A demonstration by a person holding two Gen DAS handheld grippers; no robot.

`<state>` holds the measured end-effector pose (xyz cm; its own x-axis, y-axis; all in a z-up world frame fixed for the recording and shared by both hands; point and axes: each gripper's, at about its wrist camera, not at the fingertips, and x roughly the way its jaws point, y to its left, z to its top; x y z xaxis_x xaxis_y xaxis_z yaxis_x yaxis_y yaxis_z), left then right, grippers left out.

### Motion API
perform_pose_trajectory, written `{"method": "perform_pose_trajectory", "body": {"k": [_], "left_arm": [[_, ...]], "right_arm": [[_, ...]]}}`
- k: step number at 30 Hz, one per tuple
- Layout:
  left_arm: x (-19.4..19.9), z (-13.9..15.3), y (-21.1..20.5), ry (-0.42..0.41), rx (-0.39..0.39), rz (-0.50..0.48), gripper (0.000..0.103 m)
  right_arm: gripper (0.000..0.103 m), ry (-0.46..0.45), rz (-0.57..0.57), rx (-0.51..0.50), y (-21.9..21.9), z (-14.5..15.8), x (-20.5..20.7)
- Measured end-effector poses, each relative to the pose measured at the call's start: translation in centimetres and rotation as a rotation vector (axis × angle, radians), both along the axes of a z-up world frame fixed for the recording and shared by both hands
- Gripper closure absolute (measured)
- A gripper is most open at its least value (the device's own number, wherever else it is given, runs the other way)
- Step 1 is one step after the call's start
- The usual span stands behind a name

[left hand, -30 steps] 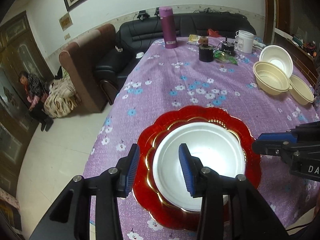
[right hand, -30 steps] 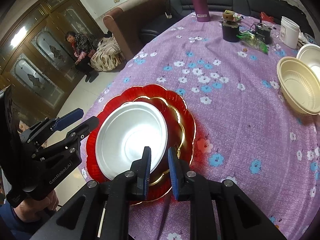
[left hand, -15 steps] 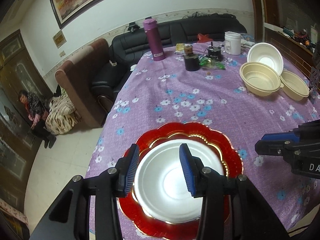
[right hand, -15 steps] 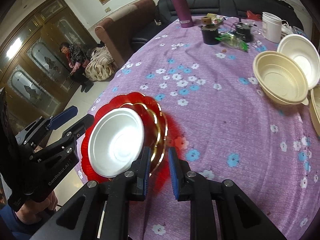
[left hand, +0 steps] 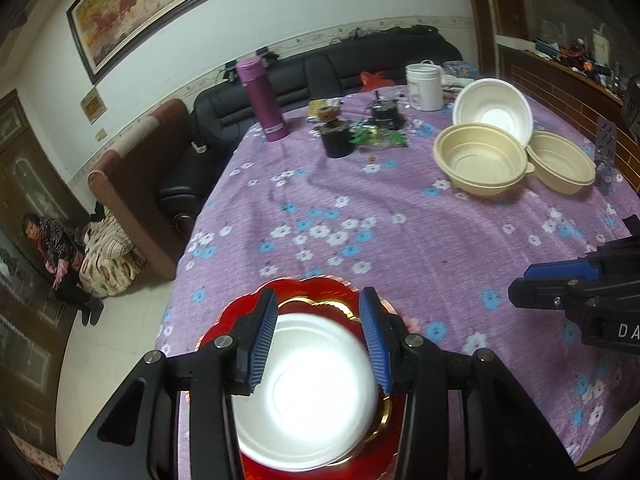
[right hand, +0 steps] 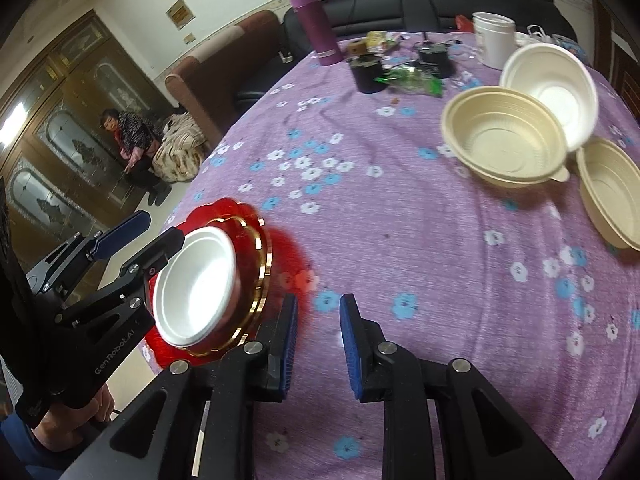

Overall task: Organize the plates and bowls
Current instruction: 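Open the left gripper to set the white bowl on the red plates, then move the left gripper to the large cream bowl rim and grasp it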

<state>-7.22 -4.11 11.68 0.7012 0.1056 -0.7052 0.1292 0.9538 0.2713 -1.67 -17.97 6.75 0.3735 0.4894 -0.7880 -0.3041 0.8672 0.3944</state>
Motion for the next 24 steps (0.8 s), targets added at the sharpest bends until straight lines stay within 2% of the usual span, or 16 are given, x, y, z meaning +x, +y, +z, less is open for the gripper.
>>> {"method": "perform_pose_trajectory", "body": {"k": [4,8,16,21,24], "left_arm": [[0.5,-0.2,-1.9,0.006,-0.001,-0.036,0.061],[1.4,-0.4,-4.0,0.026,-0.027,-0.079,0.055],[7.2,-1.0,-6.9,0.176,-0.258,-0.123,0.055],[11.8,-0.9,-8.7,0.230,-0.338,-0.118,0.054],[14.7,-1.1,-9.6,0.255,-0.369,-0.112,0.050]], "right_arm": [[0.079,0.003,-0.038,-0.001,-2.2,-0.1,-0.1],[0.079,0.009,-0.077,-0.004,-4.4,-0.3,-0.2],[0.079,0.033,-0.189,-0.007,-10.4,-0.5,0.4],[0.078,0.056,-0.254,0.006,-14.3,-0.6,1.4],[0.077,0.060,-0.272,0.014,-15.9,-0.2,2.5]]}}
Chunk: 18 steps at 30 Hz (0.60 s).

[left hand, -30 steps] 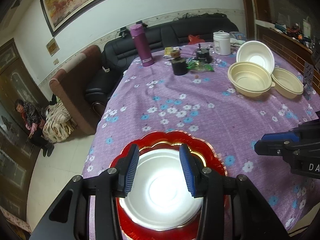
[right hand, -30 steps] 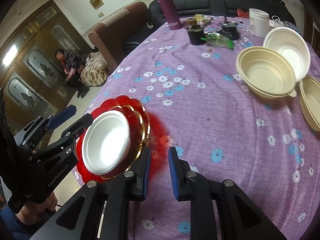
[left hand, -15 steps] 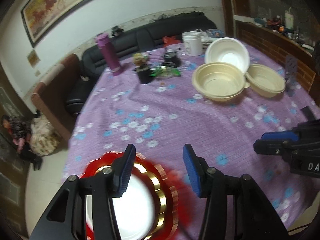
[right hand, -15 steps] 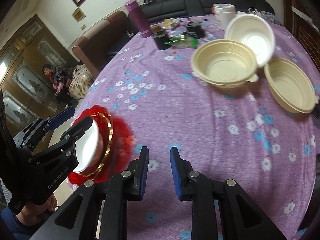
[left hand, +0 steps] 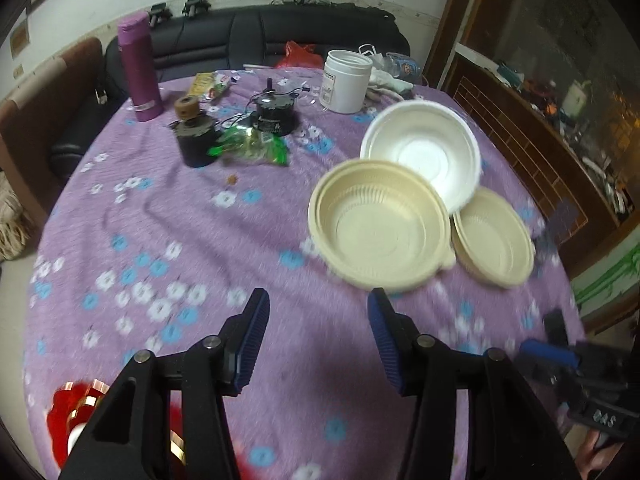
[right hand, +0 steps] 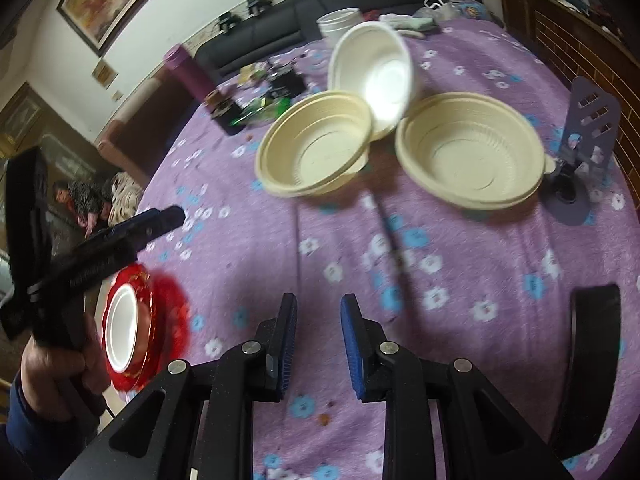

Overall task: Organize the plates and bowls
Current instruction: 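Move the left gripper to the large cream bowl rim and grasp it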

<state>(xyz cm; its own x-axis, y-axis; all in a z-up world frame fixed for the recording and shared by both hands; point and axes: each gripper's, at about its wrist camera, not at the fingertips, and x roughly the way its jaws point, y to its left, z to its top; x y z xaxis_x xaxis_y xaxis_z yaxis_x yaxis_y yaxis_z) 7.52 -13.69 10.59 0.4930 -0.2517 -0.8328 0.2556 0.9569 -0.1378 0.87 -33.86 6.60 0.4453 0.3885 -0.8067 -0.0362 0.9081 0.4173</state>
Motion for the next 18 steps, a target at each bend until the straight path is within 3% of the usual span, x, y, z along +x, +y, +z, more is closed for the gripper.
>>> {"method": "perform_pose_trajectory", "body": {"k": [1,8,18], "left_arm": [[1.6,-0.3,-0.5,0.018,-0.009,-0.005,0.046],[8.8,-3.5,-1.3,0.124,-0.042,0.003,0.046],[13.1,-5.9,-2.0,0.186,-0.111,-0.008,0.046]], "right_arm": [[0.076,0.000,-0.008,0.012,-0.5,0.2,0.8],[0.070,0.013,-0.051,0.093,-2.2,0.7,6.4],[0.070,0.090,-0.090,0.144,-2.2,-2.4,12.3]]}}
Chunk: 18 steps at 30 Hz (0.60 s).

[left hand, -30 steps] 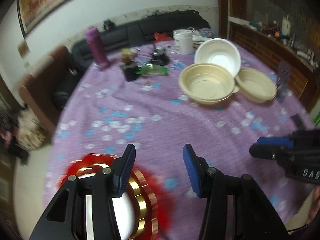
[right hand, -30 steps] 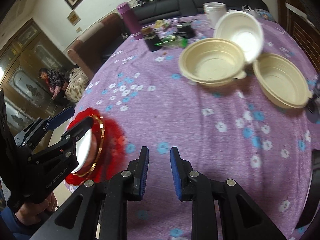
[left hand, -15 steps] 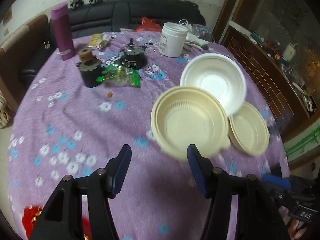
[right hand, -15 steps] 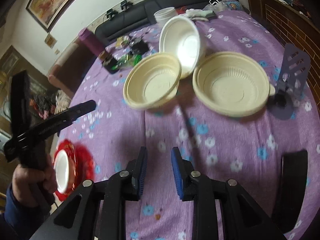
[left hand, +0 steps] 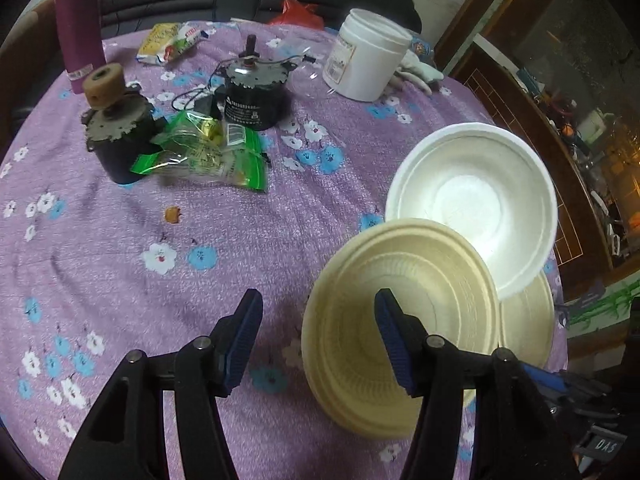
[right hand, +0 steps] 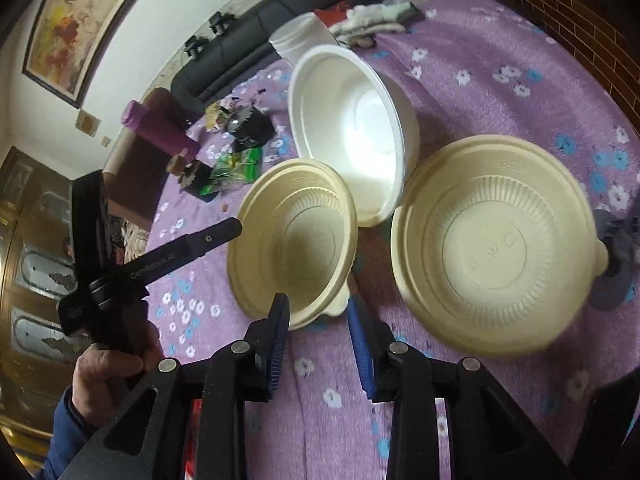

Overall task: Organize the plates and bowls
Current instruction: 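Move the left gripper to the large cream bowl rim and grasp it, then lift the cream bowl with the left gripper and carry it toward the red plates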

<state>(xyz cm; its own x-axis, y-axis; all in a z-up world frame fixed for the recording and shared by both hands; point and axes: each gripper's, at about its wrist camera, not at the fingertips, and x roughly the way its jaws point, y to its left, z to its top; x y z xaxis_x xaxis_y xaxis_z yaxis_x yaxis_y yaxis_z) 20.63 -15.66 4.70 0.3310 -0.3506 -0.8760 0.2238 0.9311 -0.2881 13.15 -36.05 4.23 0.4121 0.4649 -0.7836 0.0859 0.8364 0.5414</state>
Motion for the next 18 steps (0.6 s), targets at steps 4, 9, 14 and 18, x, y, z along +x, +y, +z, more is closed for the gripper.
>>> {"method": "perform_pose_trajectory", "body": {"k": [4,9,14,18], "left_arm": [[0.7,-0.9,-0.8,0.016,0.000,-0.022,0.065],[-0.1,-0.8,-0.7,0.008,0.026,-0.024,0.081],[-4.1,0.8,0.7,-0.010,0.025,-0.027,0.081],[-8.7,1.7,1.7,-0.011,0.030,-0.035,0.081]], "right_arm": [[0.070,0.021,0.014,-0.041,0.7,-1.0,1.6],[0.079,0.020,0.026,-0.096,1.4,-1.7,2.4],[0.084,-0.004,0.061,-0.089,1.4,-0.4,0.7],[0.084,0.001,0.126,-0.084,2.0,0.6,-2.3]]}}
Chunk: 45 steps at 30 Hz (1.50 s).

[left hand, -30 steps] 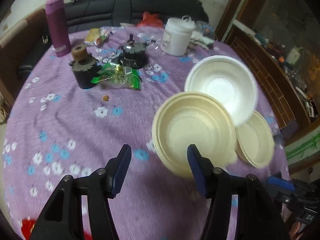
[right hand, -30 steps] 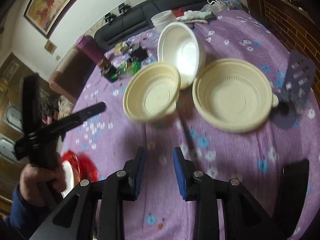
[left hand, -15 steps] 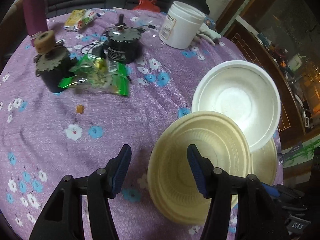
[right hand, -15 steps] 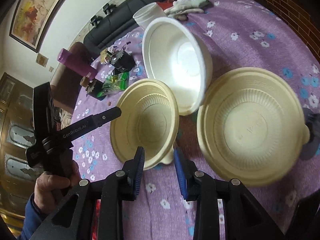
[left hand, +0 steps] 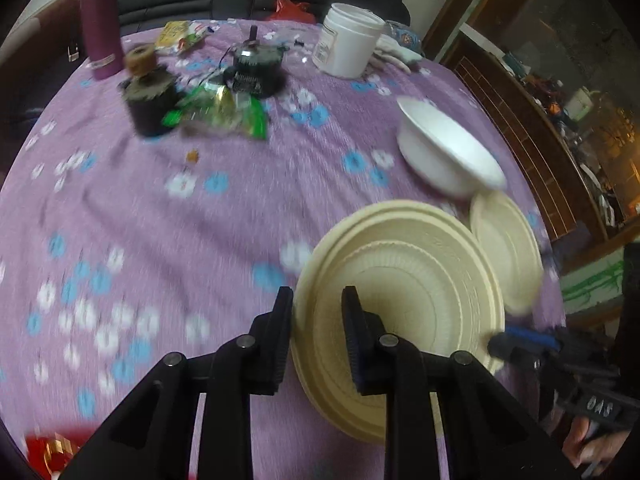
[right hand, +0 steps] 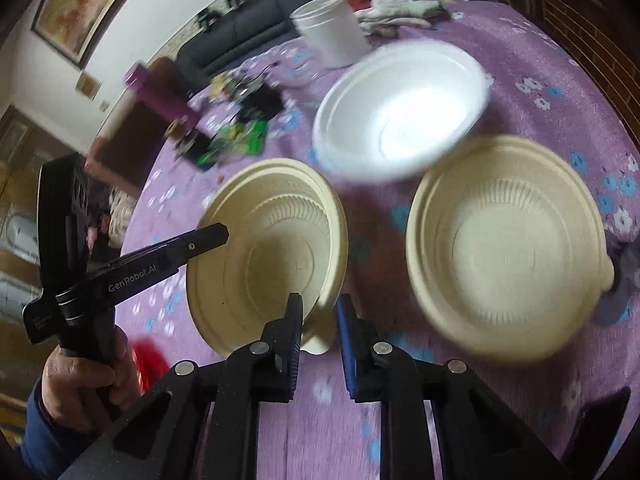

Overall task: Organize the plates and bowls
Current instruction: 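Lift the cream bowl with the left gripper and carry it toward the red plates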

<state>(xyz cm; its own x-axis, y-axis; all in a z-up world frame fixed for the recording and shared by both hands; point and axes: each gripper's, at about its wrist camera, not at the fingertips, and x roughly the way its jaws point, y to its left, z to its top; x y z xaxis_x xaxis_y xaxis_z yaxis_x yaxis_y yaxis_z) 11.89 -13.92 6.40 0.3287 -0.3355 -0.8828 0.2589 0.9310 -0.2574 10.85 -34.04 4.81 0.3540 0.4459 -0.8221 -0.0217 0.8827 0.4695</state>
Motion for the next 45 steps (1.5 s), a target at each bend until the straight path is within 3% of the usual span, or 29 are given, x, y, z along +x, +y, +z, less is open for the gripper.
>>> {"method": "perform_pose_trajectory", "body": {"k": [6,10,13,16,20,30,34,36,39,45], "left_arm": [[-9.0,-0.2,1.0,0.039,0.033,-0.073,0.081],[-13.8,-1.0,1.3,0.058,0.057,-0.128,0.080],[-15.6,-1.3,1.4,0.018,0.104,-0.132,0.069],[-16.2,-0.7,2.2,-0.011,0.073,-0.107,0.065],[-16.0,-0.1,2.9,-0.060,0.067,-0.067,0.060],[-15.8,-1.1,1.5,-0.114,0.127,-0.099,0.060],[-16.1,-1.6,0.9,-0.126,0.132,-0.129,0.086],[-16.8,-1.3,0.6,-0.147,0.148,-0.149,0.087],[-17.8,-0.5,0.2,-0.205,0.190,-0.167,0.087],[-18.4,1.5,1.1,-0.291,0.239,-0.133,0.087]], "right_arm": [[0.084,0.054,0.070,0.027,0.4,-0.1,-5.6],[0.082,0.082,0.123,-0.010,1.2,-0.8,-9.3],[0.082,0.051,0.143,-0.057,1.7,-1.2,-10.7],[0.078,-0.003,0.096,-0.119,1.3,-0.7,-11.2],[0.075,-0.046,0.039,-0.059,0.2,0.9,-12.7],[0.075,0.091,-0.023,0.091,0.0,-1.6,-16.9],[0.075,0.099,-0.039,0.120,0.7,-2.7,-16.6],[0.075,0.083,-0.042,0.123,1.1,-2.8,-16.7],[0.081,0.035,-0.024,0.034,1.9,-1.6,-16.9],[0.081,-0.046,0.020,-0.026,3.2,0.4,-16.6]]}}
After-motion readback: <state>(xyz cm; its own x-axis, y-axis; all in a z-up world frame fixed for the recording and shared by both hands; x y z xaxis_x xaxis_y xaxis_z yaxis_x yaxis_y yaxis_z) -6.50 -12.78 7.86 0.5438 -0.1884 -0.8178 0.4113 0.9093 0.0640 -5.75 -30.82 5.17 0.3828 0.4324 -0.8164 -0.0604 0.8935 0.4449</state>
